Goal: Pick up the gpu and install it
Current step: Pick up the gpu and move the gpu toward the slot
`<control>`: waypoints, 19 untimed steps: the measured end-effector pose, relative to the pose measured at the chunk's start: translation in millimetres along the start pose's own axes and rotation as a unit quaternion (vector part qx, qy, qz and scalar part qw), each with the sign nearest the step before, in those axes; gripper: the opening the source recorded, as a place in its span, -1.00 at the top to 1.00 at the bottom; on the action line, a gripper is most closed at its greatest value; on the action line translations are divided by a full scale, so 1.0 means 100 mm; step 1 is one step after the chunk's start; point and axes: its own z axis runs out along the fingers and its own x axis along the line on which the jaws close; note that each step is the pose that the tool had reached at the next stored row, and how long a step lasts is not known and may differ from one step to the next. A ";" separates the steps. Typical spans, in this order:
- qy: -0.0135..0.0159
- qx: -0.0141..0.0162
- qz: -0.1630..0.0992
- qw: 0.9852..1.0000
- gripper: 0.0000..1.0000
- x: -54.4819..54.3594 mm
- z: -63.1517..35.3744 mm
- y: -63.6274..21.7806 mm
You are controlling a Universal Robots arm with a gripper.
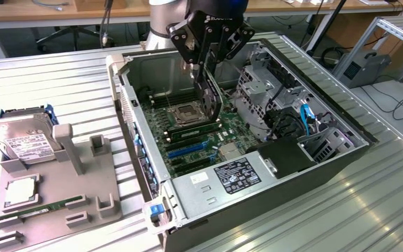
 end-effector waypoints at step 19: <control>0.000 0.000 -0.001 1.000 0.48 -0.04 0.104 -0.002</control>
